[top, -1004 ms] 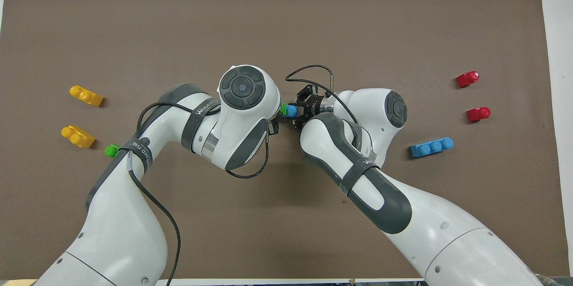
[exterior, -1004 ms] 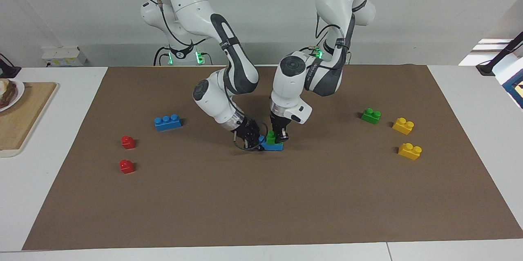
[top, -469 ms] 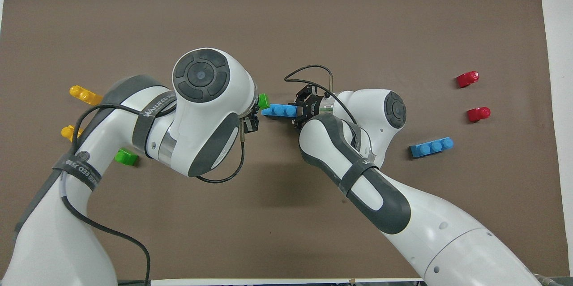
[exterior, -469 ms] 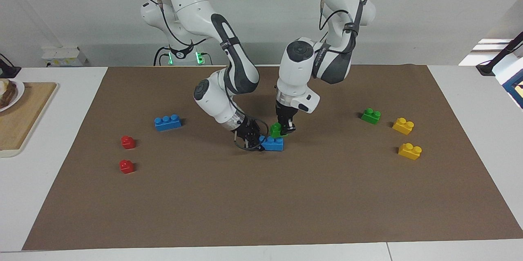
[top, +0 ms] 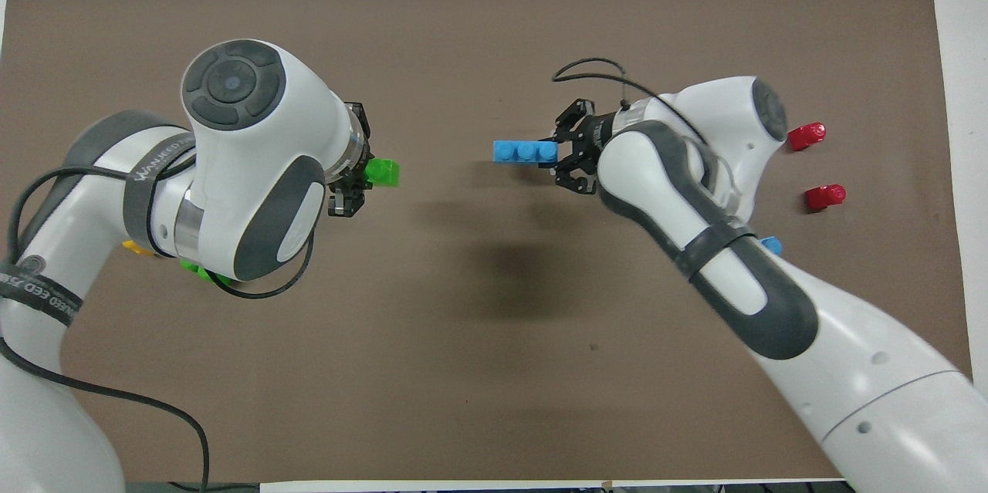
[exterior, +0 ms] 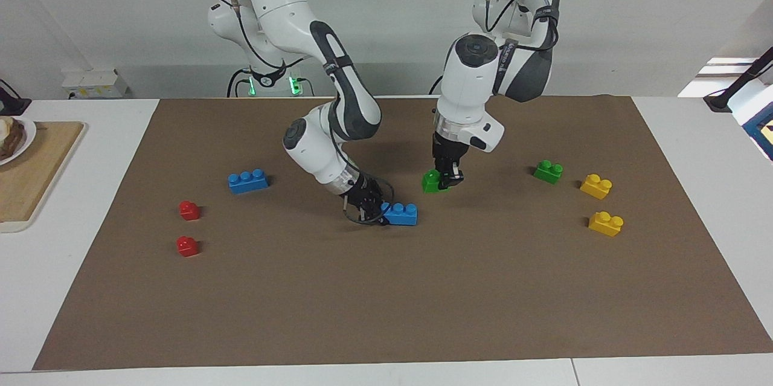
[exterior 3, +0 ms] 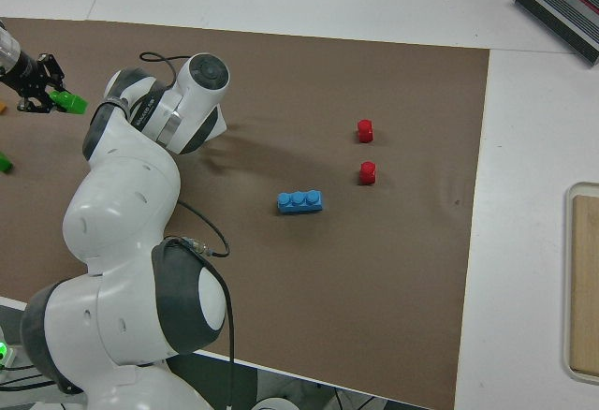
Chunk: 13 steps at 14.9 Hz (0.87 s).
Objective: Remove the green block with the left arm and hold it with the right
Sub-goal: 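Carry the green brick outward while the right gripper carries the blue brick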
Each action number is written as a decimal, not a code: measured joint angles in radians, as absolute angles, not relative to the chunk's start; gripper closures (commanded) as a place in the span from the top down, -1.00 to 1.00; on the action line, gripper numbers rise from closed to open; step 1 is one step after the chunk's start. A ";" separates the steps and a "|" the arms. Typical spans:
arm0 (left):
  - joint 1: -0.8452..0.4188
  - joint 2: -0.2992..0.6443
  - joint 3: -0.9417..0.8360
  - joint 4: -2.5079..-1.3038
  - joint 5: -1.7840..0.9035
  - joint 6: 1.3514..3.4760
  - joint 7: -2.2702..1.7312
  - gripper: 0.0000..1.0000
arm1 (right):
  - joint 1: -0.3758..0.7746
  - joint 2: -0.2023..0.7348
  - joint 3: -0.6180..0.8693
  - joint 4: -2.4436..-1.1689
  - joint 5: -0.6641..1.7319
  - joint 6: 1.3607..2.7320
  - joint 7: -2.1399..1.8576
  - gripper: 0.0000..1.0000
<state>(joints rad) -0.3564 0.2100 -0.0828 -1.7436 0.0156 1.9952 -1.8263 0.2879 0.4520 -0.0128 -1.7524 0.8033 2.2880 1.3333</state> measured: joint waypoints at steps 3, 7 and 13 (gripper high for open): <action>-0.273 0.206 -0.081 -1.781 0.016 1.996 -1.588 -1.00 | 0.109 0.432 -0.014 -1.684 0.741 2.110 1.259 -1.00; -0.173 0.181 -0.081 -1.864 0.015 2.065 -1.367 -1.00 | -0.055 0.445 -0.015 -1.711 0.725 2.045 1.095 -1.00; -0.086 0.172 -0.082 -1.979 0.015 2.244 -1.236 -1.00 | -0.166 0.456 -0.014 -1.778 0.719 2.034 0.977 -1.00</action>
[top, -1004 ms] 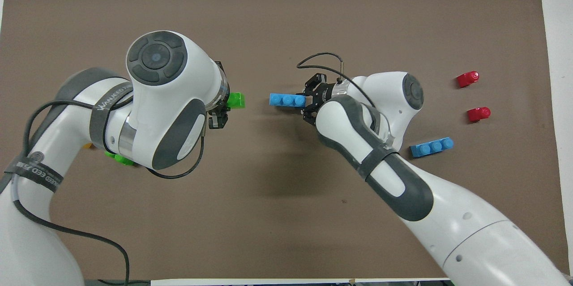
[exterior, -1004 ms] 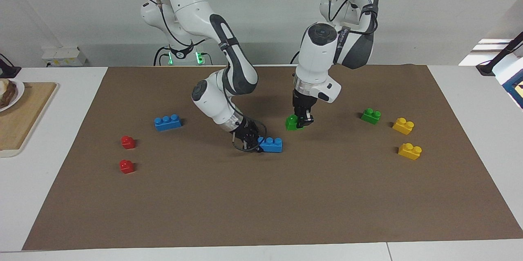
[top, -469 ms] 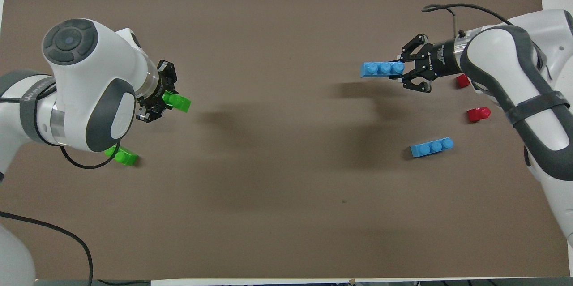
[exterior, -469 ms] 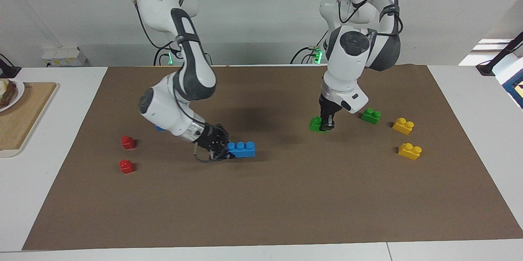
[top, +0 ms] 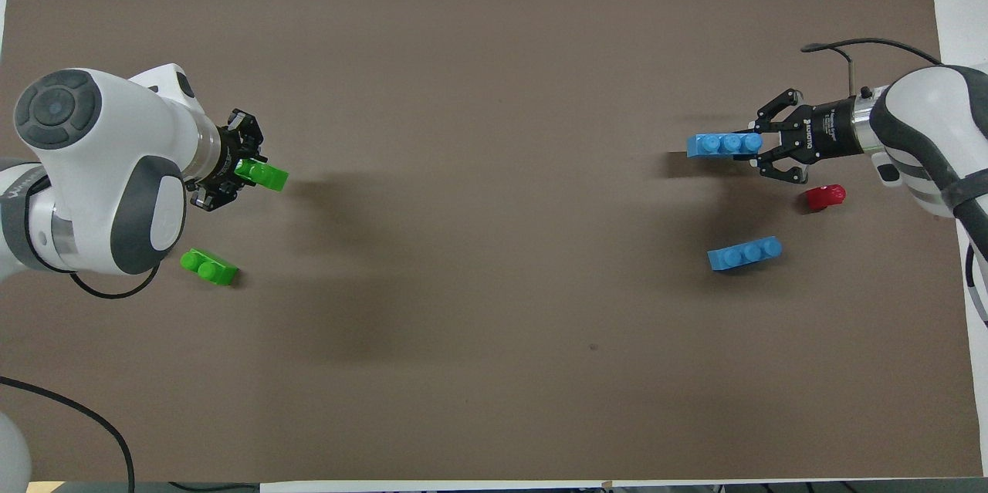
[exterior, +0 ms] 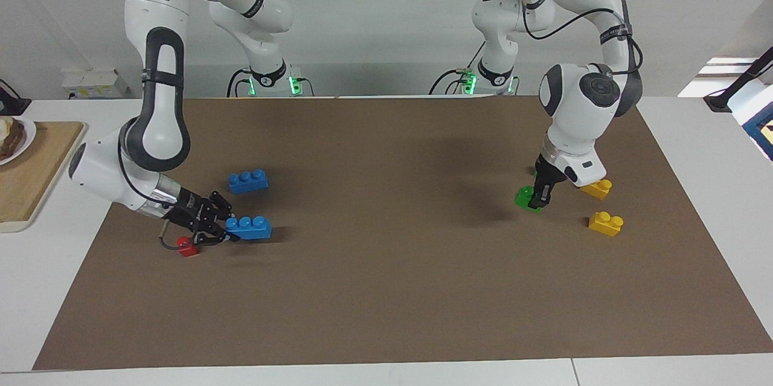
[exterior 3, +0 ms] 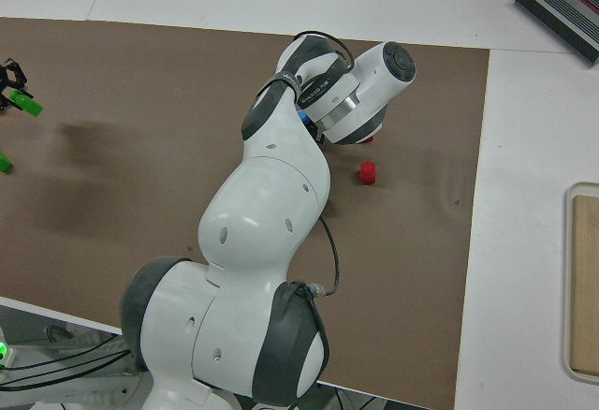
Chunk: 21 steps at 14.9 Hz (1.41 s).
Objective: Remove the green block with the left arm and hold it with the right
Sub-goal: 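Carry the green brick outward while the right gripper carries the blue brick, then open both grippers to set down the green and blue bricks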
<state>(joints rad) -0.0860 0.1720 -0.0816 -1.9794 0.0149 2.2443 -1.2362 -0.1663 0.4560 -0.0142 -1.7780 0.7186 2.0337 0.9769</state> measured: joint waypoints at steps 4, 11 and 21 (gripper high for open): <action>-0.060 0.173 -0.081 -2.037 0.015 2.304 -1.155 -1.00 | -0.168 0.457 -0.014 -1.822 0.718 2.052 0.970 -1.00; -0.034 0.215 -0.080 -2.055 0.020 2.350 -1.118 -1.00 | -0.168 0.457 -0.014 -1.860 0.718 2.100 0.946 -1.00; 0.007 0.261 -0.076 -2.056 0.119 2.405 -1.111 -1.00 | -0.169 0.444 -0.011 -1.867 0.714 2.134 0.944 1.00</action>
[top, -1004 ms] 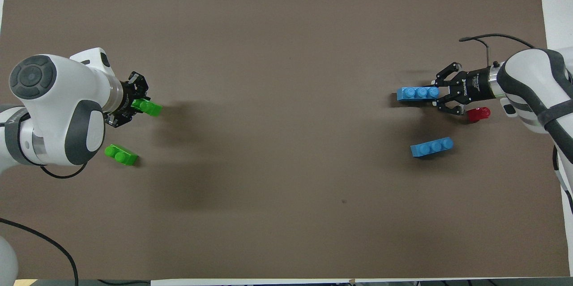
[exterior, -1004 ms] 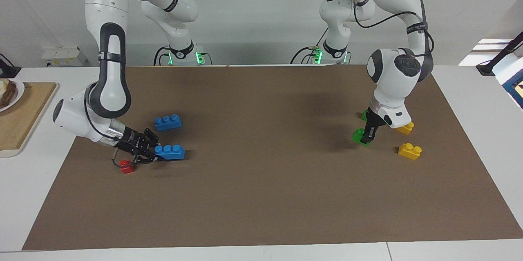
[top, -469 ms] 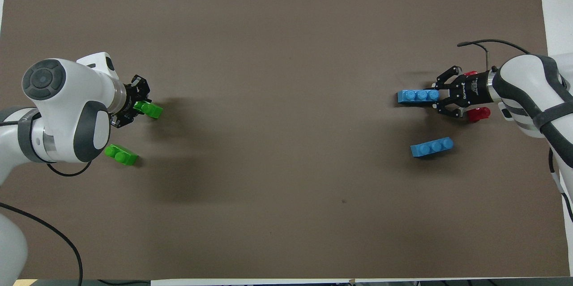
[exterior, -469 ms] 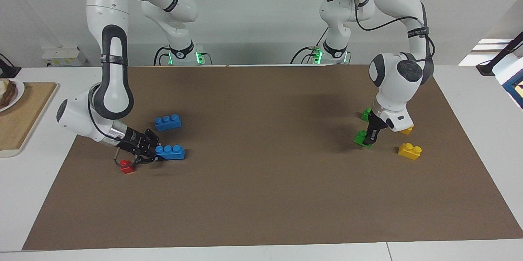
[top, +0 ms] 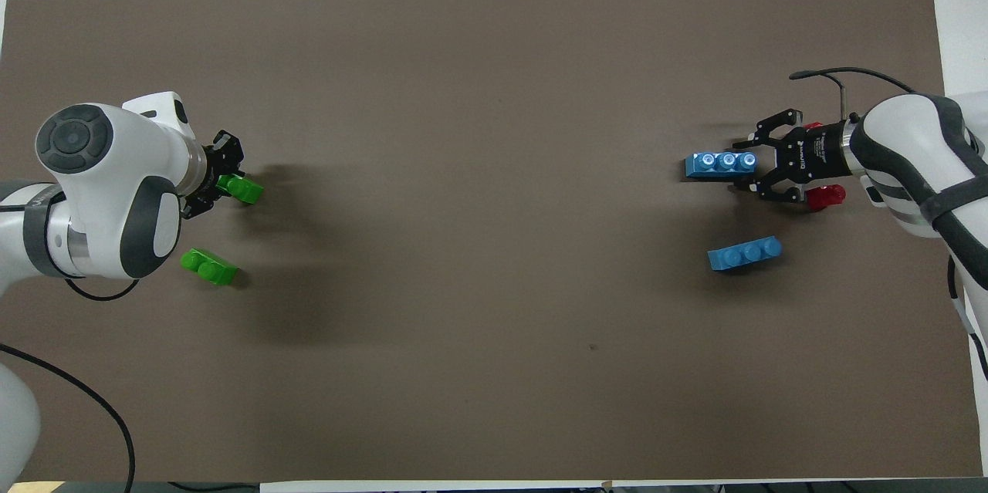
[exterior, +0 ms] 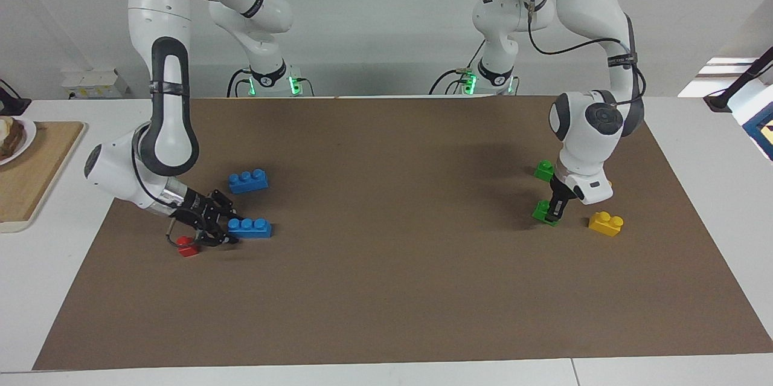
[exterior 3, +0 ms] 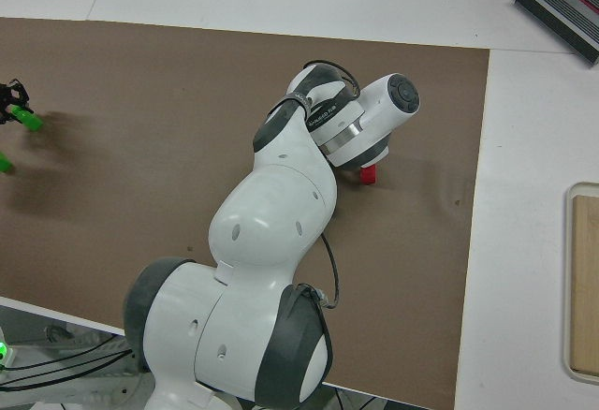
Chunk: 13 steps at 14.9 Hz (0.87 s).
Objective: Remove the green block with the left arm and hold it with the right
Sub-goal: 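Open both grippers to set down the green and blue bricks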
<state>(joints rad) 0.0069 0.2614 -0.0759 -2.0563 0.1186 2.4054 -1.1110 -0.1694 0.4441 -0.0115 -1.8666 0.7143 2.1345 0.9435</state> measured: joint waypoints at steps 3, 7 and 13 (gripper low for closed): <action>0.014 0.264 -0.076 -2.056 0.121 2.415 -1.105 0.57 | -0.168 0.409 -0.009 -1.829 0.677 2.093 0.943 1.00; 0.014 0.268 -0.077 -2.056 0.128 2.416 -1.099 1.00 | -0.172 0.346 -0.011 -1.793 0.638 2.036 0.943 1.00; 0.017 0.225 -0.078 -2.008 0.131 2.330 -1.048 1.00 | -0.175 0.270 -0.007 -1.689 0.436 1.915 0.869 1.00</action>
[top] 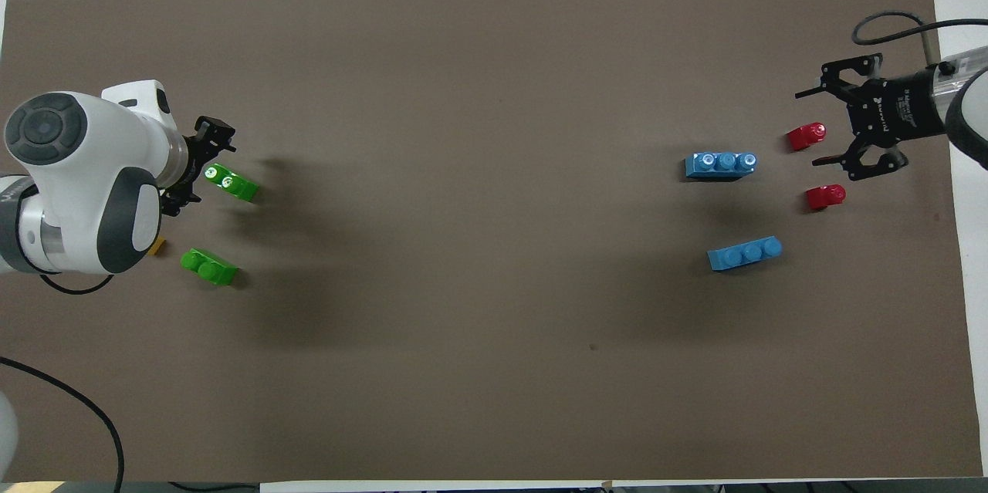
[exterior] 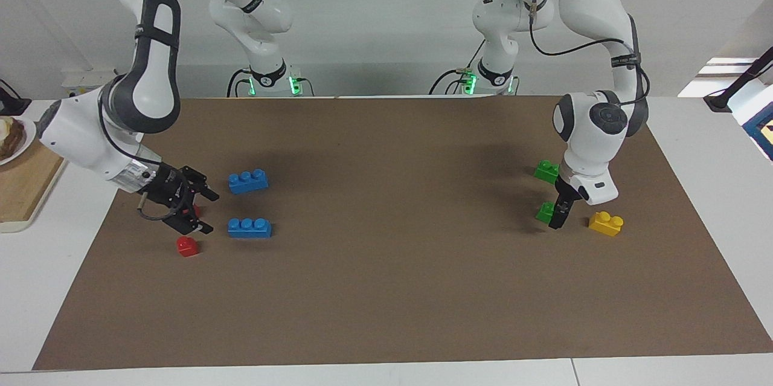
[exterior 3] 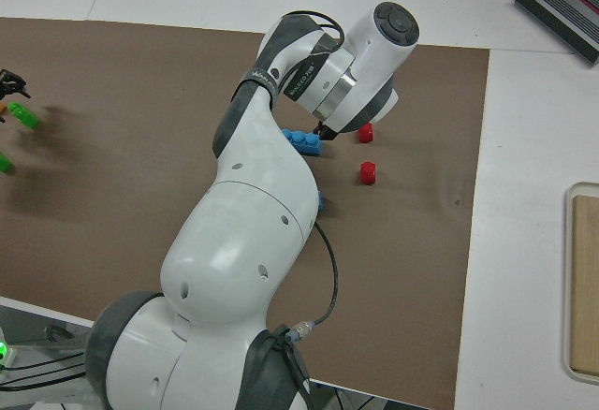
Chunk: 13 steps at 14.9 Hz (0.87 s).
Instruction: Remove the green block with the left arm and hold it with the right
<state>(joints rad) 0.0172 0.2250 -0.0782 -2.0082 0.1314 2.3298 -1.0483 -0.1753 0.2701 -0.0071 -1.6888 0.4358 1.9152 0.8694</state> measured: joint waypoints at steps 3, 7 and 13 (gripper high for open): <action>0.017 0.180 -0.085 -1.956 0.132 2.227 -0.973 1.00 | -0.172 0.227 -0.001 -1.629 0.339 1.850 0.729 1.00; 0.017 0.136 -0.095 -1.882 0.132 2.091 -0.776 1.00 | -0.168 0.118 0.008 -1.614 0.269 1.718 0.501 1.00; 0.015 0.062 -0.099 -1.805 0.130 1.924 -0.387 1.00 | -0.071 -0.031 0.012 -1.613 0.087 1.549 0.221 1.00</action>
